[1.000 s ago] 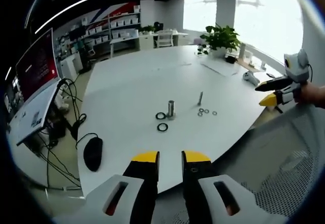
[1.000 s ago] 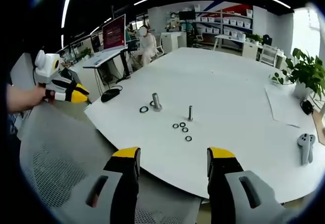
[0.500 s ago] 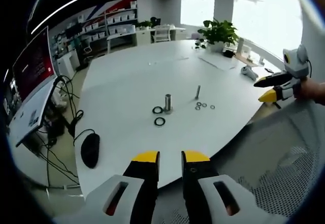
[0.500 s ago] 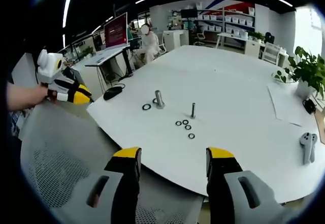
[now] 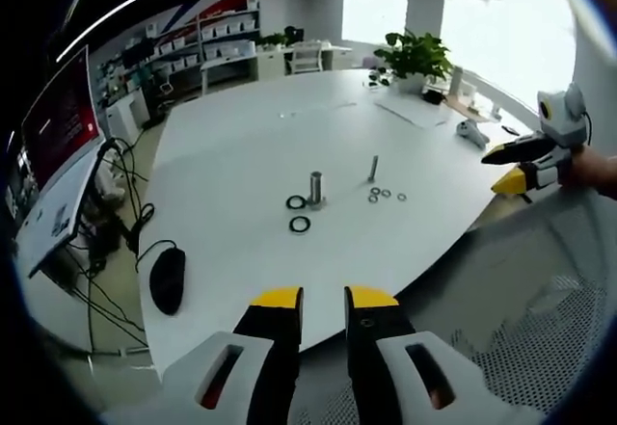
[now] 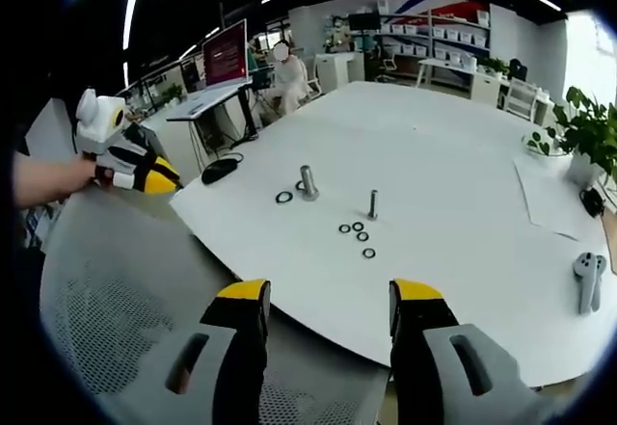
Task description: Place the washer onto the threaded stud by aligning its center hole with the stud, sliding it down to the base, and recovering from edge contact or off-axis alignment until the washer reaches the visible bottom stop.
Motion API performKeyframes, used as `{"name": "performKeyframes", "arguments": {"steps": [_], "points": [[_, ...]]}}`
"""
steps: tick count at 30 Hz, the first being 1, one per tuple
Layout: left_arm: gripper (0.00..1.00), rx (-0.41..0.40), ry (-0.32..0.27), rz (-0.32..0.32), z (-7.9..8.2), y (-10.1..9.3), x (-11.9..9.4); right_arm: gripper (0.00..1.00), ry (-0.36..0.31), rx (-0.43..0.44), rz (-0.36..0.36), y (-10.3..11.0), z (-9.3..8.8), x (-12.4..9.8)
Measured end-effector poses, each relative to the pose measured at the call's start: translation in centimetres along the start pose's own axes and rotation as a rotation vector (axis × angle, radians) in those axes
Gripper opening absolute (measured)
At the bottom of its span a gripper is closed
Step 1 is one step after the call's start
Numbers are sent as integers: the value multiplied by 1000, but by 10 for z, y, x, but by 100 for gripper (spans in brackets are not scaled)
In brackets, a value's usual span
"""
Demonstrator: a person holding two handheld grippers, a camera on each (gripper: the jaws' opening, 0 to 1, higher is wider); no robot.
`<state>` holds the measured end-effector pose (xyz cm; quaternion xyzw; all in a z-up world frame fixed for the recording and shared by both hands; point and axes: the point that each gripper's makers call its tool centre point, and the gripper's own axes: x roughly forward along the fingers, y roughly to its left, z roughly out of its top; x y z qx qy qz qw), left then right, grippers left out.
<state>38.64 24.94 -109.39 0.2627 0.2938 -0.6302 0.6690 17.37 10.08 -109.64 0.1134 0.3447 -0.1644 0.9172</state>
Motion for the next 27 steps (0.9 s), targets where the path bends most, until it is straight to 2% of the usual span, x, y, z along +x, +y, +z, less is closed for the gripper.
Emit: {"name": "performKeyframes", "arguments": {"steps": [12, 19, 27], "points": [[15, 10, 40, -1, -7, 3, 5, 51, -4, 16, 2, -3, 2, 3], [15, 4, 47, -2, -10, 3, 6, 50, 24, -4, 15, 0, -4, 3], [15, 3, 53, -5, -10, 2, 5, 50, 21, 3, 19, -1, -2, 5]]}}
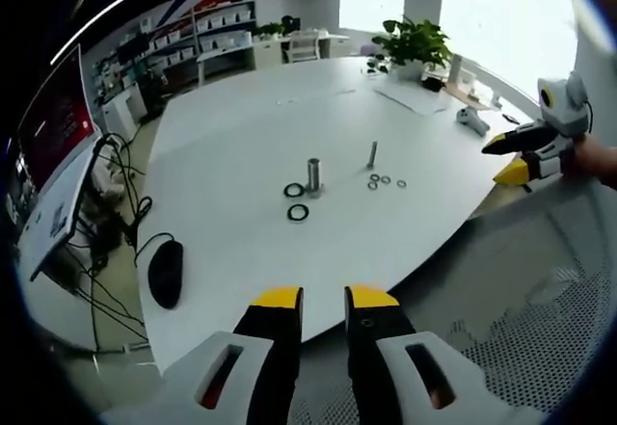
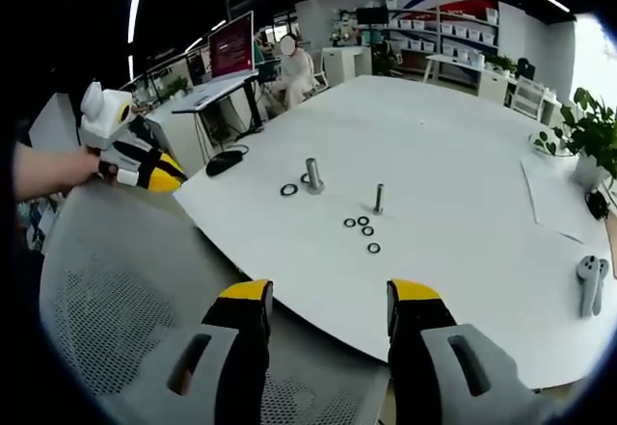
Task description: Place the washer onto the threaded stud by aligning its center hole with the stud, sliding it down to the base, and recovering from edge contact or off-axis alignment until the washer reaches the visible bottom stop.
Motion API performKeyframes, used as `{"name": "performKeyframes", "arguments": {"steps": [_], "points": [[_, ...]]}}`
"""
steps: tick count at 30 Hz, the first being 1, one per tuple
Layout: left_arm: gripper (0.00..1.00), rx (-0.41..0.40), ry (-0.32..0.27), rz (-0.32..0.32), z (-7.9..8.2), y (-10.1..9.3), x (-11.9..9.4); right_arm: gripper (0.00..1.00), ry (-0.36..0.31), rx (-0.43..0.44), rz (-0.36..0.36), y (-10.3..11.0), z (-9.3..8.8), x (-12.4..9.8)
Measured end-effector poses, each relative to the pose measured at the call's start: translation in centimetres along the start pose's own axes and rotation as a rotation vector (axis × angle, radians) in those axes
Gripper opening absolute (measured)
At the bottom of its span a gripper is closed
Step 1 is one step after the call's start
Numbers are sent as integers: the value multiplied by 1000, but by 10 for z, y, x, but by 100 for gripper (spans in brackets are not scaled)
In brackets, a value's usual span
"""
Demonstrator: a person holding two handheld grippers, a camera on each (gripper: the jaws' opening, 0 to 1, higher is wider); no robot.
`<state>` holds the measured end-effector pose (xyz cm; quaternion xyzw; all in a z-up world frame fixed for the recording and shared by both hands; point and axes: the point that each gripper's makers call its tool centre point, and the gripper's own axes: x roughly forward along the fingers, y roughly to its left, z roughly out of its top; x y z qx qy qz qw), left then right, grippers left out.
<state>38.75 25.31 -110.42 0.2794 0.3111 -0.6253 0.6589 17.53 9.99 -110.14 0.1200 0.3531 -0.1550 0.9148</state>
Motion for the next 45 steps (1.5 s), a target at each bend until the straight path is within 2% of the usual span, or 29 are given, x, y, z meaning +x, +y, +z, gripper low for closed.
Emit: {"name": "performKeyframes", "arguments": {"steps": [8, 28, 35, 43, 45], "points": [[15, 16, 23, -9, -4, -4, 1, 50, -2, 1, -3, 2, 0, -2], [15, 41, 36, -36, -3, -10, 4, 49, -7, -1, -8, -1, 0, -1], [15, 7, 20, -26, -1, -4, 4, 49, 1, -10, -11, -1, 0, -1], [15, 15, -8, -40, 1, -7, -1, 49, 5, -7, -21, -1, -1, -1], [15, 16, 0, -48, 0, -7, 1, 49, 5, -5, -24, -2, -2, -2]]}}
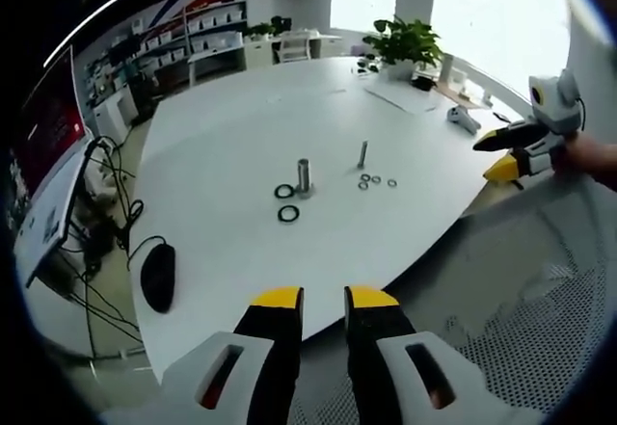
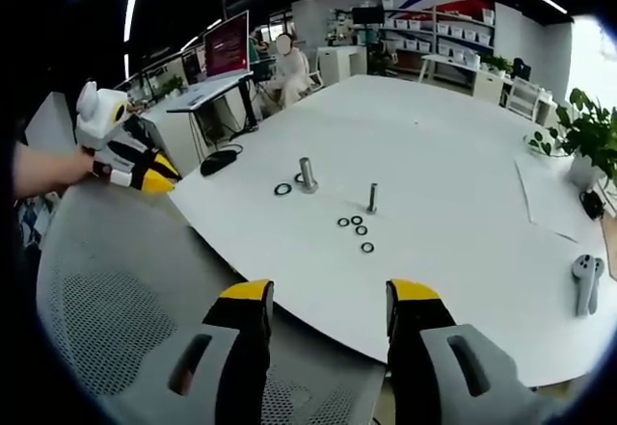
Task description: Place the washer onto the threaded stud by aligning its center hole with the stud, sliding it down to the base, and recovering from edge contact or off-axis alignment until the washer reaches the visible bottom stop.
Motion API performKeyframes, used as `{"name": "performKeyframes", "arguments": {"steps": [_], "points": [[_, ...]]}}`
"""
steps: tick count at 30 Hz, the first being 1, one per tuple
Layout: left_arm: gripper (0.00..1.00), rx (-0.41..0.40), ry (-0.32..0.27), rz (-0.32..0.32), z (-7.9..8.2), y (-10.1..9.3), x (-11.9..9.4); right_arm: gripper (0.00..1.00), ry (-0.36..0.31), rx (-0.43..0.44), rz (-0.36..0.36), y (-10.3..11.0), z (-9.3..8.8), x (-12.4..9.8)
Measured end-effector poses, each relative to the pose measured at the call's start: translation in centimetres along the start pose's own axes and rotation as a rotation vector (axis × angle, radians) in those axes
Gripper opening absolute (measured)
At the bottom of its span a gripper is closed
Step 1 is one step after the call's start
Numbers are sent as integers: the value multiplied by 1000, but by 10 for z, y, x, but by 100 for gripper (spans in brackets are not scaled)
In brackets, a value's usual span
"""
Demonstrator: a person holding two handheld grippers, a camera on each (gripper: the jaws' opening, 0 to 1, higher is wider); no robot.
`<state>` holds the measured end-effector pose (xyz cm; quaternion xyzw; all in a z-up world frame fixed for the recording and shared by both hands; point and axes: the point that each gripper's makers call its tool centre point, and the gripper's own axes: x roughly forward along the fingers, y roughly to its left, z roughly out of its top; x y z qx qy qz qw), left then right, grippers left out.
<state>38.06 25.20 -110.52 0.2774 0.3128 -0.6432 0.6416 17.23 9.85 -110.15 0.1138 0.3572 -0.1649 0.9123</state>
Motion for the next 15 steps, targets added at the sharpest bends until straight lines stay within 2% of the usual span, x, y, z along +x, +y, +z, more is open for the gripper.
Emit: {"name": "performKeyframes", "arguments": {"steps": [5, 15], "points": [[15, 12, 12, -6, -1, -3, 0, 49, 0, 1, -2, -2, 0, 0], [15, -1, -21, 1, 5, -1, -3, 49, 10, 2, -2, -3, 0, 2]]}}
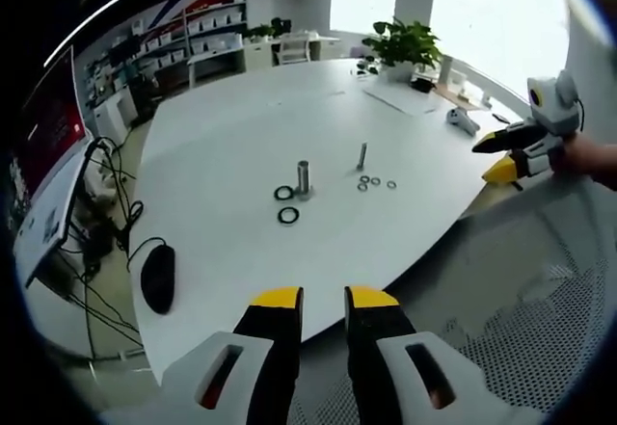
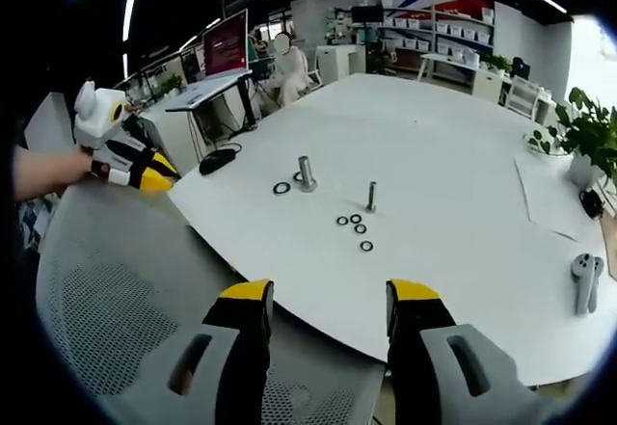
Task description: Place the washer onto the threaded stud by aligning its center hole with the stud, sliding it down to the base, and recovering from edge contact or off-axis alignment until the washer reaches the visible bottom stop.
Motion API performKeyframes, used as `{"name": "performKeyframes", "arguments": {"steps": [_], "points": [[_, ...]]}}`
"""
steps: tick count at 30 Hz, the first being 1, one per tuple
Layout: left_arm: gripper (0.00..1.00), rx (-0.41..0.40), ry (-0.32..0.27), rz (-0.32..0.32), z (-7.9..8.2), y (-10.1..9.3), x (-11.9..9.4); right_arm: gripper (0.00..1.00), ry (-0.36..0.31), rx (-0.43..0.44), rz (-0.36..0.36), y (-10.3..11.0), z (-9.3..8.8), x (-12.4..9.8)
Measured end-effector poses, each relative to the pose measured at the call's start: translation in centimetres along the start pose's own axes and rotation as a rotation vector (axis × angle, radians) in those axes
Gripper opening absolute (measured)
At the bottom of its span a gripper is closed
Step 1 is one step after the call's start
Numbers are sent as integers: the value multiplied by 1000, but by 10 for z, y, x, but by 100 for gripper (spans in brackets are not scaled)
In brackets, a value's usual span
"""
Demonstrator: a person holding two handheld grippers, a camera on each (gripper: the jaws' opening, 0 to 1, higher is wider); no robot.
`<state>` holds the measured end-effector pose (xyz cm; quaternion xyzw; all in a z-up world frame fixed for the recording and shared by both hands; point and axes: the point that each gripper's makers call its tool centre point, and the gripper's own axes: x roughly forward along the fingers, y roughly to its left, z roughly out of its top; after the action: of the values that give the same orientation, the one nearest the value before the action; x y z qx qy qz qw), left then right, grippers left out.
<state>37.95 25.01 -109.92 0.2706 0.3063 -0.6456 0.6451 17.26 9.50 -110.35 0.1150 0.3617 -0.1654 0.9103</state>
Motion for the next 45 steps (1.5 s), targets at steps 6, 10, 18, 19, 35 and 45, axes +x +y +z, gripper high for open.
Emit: {"name": "performKeyframes", "arguments": {"steps": [6, 10, 18, 19, 35, 45], "points": [[15, 0, 10, -2, -2, 2, 3, 49, 10, -6, 3, 4, -3, -2], [15, 1, 6, 3, -2, 3, 3, 49, 12, -10, 4, 4, -4, -2], [15, 8, 3, 2, -2, 6, 4, 49, 2, -1, -4, 0, -3, 0], [15, 7, 6, 2, -3, 6, 4, 49, 1, 0, -5, 1, -3, -1], [15, 10, 14, 2, -4, 2, 2, 49, -2, -5, -1, 3, 0, -4], [15, 17, 21, 2, -4, 2, 1, 48, -2, -7, -3, 2, -2, -3]]}}
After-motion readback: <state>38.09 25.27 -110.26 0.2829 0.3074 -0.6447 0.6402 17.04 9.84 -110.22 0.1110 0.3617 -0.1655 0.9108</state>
